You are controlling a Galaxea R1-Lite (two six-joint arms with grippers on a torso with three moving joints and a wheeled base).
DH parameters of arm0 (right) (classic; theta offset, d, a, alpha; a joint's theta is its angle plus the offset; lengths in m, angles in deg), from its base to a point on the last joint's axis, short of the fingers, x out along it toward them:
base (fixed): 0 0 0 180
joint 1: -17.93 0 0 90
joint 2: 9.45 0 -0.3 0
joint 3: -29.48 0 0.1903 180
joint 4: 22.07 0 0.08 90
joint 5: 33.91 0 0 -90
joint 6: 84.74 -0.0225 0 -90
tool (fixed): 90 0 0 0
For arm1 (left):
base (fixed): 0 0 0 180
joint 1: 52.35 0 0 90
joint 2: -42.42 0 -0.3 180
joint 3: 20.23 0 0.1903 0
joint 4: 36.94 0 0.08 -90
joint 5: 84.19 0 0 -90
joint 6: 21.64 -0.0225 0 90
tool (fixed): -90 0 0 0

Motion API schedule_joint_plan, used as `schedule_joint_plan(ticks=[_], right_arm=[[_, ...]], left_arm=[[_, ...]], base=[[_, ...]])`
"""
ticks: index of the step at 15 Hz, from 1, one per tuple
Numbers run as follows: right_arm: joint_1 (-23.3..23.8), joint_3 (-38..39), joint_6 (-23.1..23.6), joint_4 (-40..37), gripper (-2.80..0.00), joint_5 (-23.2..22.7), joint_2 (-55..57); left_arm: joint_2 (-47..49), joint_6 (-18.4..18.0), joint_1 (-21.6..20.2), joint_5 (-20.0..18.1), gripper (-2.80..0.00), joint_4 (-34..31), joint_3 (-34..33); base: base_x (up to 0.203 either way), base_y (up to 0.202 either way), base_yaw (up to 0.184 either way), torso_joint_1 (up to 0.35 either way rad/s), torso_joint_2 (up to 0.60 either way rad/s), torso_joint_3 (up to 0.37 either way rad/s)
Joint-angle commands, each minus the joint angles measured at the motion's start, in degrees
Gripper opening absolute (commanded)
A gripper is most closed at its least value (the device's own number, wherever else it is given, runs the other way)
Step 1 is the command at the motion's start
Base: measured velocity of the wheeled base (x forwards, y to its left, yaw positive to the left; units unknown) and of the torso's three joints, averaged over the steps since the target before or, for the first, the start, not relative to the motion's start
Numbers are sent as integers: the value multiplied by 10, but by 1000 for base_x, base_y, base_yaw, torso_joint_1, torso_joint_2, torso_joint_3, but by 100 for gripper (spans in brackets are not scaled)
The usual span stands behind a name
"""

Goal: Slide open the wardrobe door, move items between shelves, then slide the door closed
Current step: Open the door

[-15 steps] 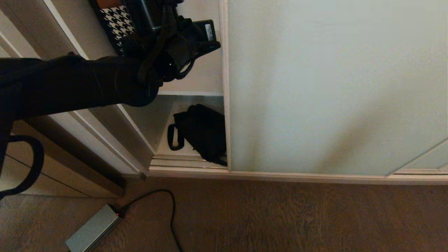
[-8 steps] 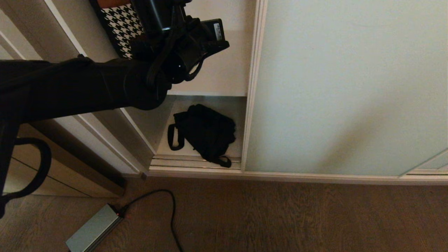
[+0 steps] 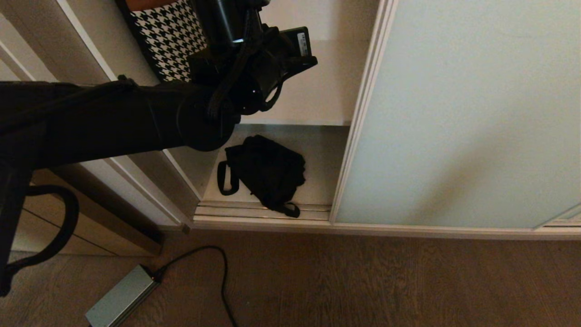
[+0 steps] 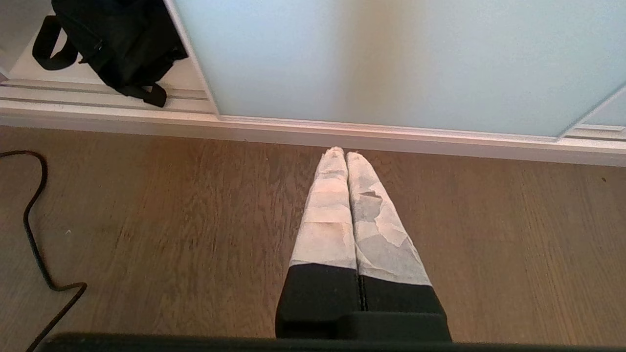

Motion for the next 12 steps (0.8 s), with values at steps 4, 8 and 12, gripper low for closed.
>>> schedule_joint_plan(ticks=[4,8,12], right_arm=[[0,0,0,0,-280,0,0],[0,1,0,0,-280,0,0],[0,0,0,0,-280,0,0]], left_arm=[[-96,-3,-15,26,-280,-35,-24],[-229,-7,-68,65,-280,-83,-152],[-384,-13,-127,121,-280,-98,-347]], base=[[0,0,0,0,0,0],[0,0,0,0,0,0],[0,0,0,0,0,0]])
